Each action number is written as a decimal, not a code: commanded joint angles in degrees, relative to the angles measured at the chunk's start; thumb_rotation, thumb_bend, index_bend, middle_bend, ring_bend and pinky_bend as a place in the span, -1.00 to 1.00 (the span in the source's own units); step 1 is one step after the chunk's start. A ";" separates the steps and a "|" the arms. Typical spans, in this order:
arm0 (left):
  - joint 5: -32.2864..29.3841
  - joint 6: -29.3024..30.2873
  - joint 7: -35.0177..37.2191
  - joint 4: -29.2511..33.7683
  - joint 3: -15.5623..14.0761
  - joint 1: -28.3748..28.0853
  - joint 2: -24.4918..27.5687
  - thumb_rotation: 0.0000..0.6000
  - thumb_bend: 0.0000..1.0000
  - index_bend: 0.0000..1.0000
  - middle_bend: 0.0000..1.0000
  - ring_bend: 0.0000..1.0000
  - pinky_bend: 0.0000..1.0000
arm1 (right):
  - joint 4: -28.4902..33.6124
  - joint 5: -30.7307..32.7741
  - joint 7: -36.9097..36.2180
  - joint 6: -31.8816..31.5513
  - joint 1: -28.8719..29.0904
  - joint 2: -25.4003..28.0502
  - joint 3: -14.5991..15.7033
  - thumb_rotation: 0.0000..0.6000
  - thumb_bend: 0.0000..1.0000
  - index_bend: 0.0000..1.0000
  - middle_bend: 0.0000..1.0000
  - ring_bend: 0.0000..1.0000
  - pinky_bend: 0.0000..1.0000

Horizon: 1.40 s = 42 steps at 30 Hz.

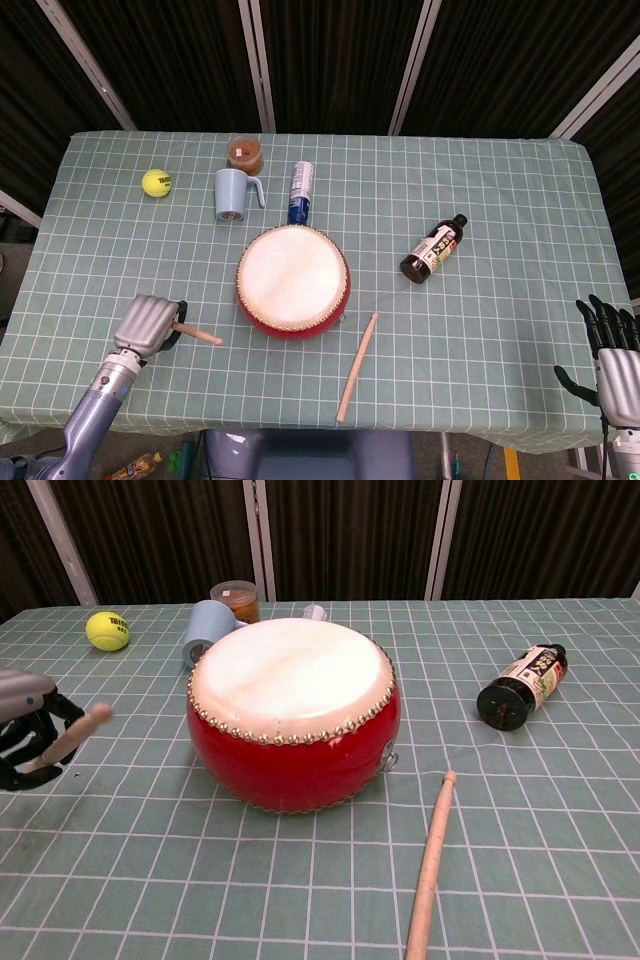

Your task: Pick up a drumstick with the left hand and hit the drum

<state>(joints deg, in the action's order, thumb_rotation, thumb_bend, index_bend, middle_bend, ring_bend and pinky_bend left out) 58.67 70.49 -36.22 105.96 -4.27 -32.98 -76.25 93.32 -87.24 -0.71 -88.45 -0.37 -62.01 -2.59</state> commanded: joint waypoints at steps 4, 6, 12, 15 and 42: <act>-1.32 -1.90 -1.71 -0.51 -0.36 0.32 -0.26 1.00 -0.48 -0.27 0.03 -0.06 0.08 | -0.05 0.14 0.00 0.31 0.15 -0.03 -0.05 1.00 -0.50 -1.00 -1.00 -1.00 -0.93; -1.54 -2.08 -1.98 -0.25 -0.26 0.29 0.00 1.00 -0.56 -0.38 -0.12 -0.21 -0.05 | -0.07 0.12 0.02 0.37 0.18 -0.06 -0.03 1.00 -0.50 -1.00 -1.00 -1.00 -0.93; -1.78 -2.43 -1.66 0.63 0.40 0.51 1.30 1.00 -0.71 -0.65 -0.43 -0.45 -0.23 | -0.03 0.17 0.09 0.61 0.33 -0.12 -0.05 1.00 -0.50 -1.00 -1.00 -1.00 -0.93; -1.06 -2.13 -0.59 1.51 0.91 0.83 2.41 1.00 -0.71 -0.71 -0.48 -0.52 -0.33 | -0.15 0.14 0.20 0.70 0.34 -0.11 0.03 1.00 -0.50 -1.00 -1.00 -1.00 -0.93; 28.44 21.67 27.71 -11.44 -3.03 20.74 11.11 1.00 -1.00 -1.00 -1.00 -1.00 -1.00 | -1.31 -1.45 2.36 -0.35 0.40 -0.72 0.31 1.00 -0.50 -1.00 -1.00 -1.00 -0.93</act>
<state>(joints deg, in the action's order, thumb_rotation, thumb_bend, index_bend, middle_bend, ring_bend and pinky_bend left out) 86.85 91.94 -8.79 94.75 -7.43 -12.55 -65.10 92.05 -88.63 1.60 -88.75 0.01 -62.67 -2.24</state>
